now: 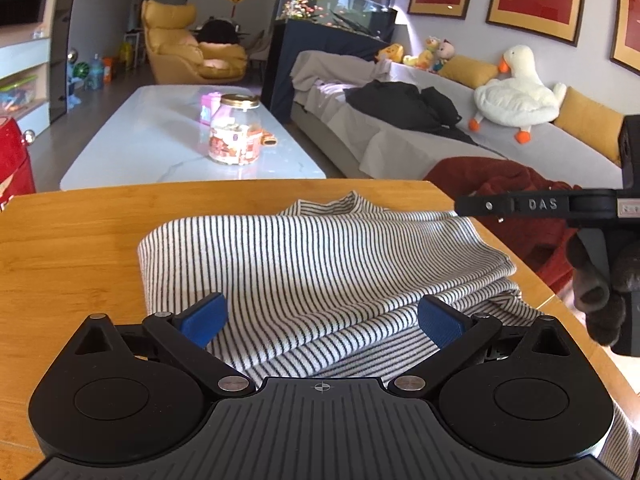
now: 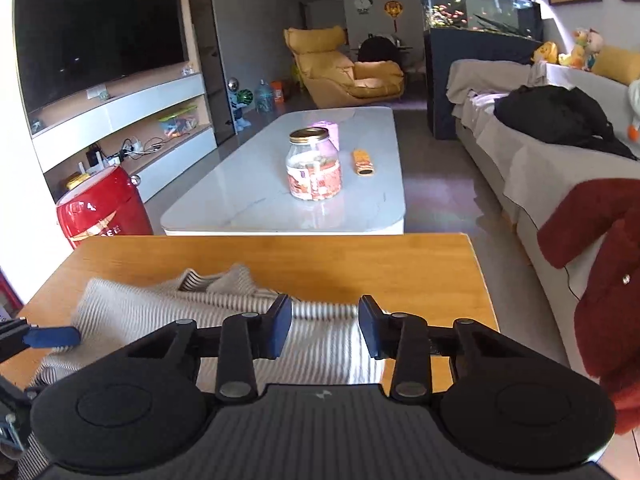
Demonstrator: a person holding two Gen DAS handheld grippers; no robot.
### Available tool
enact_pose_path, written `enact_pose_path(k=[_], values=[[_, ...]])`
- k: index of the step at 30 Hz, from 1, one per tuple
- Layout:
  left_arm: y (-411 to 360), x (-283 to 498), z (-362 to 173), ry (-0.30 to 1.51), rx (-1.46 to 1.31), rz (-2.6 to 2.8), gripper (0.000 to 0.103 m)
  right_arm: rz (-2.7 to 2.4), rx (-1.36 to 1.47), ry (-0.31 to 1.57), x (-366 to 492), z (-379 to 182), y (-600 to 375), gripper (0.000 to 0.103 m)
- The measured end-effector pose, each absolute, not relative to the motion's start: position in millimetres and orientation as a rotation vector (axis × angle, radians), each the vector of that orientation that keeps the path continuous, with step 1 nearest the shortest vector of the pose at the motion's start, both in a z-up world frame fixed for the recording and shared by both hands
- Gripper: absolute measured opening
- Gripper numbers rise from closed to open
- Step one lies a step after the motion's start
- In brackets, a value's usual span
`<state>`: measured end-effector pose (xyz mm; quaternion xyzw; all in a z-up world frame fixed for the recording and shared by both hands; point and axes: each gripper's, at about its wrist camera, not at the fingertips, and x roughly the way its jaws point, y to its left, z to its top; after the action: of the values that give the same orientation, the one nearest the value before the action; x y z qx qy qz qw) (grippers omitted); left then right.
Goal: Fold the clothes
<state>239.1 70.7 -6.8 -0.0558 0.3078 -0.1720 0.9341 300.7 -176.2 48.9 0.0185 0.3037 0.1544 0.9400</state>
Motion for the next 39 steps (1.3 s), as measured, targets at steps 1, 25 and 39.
enact_pose_path(k=[1,25,39], values=[[74,236,-4,0.627,-0.122,-0.346,0.103,0.335,0.035,0.626,309,50,-168,0.037],[168,182,61,0.510,-0.419,-0.217,0.103,0.612,-0.089,0.548,173,93,-148,0.005],[120,138,41,0.651,-0.154,-0.252,0.103,0.653,-0.096,0.577,65,70,-184,0.028]])
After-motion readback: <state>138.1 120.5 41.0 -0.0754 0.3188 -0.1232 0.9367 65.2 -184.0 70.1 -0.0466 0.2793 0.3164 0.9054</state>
